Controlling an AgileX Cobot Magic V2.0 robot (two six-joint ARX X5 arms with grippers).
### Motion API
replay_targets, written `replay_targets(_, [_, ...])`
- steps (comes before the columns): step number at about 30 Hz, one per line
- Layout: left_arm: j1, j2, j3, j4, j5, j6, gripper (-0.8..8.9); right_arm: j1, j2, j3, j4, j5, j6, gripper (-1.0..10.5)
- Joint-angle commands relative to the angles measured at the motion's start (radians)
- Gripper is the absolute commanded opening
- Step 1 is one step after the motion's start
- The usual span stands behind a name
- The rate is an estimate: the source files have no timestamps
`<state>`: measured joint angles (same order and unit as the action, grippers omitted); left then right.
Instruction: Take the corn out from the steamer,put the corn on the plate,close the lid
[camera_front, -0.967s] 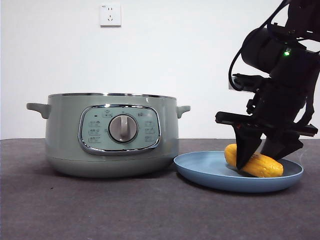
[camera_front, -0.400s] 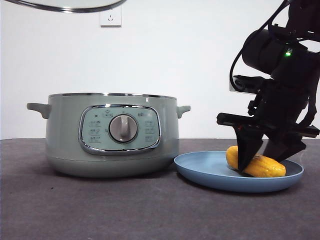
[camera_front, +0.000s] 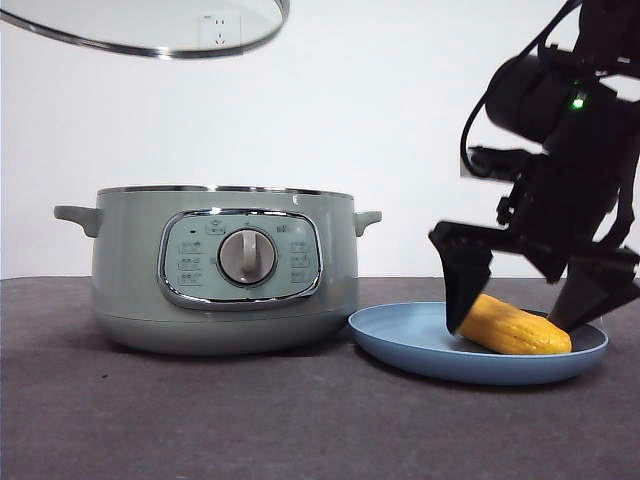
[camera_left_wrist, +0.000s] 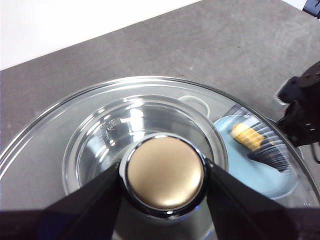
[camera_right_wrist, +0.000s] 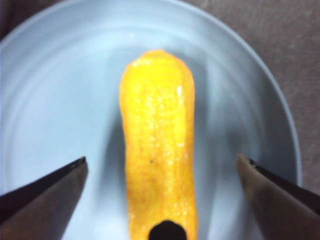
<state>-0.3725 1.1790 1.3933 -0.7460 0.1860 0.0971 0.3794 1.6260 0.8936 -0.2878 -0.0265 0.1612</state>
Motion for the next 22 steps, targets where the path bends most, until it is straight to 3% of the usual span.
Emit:
replay_targets(1, [-0.002,0.022,0.017,0.084,0.005,0.009,-0.08,0.000,-0.089,-0.008,-0.001,-0.001,-0.003,5.4])
replay_targets(13, [-0.002,0.237,0.017,0.254,0.033,0.009,-0.08,0.000,-0.631,-0.008,-0.097,0.002,-0.006,5.4])
replay_targets(22, [-0.002,0.343,0.017,0.340,0.029,0.009,-0.08,0.000,-0.853,-0.008,-0.184,0.007,-0.006,5.4])
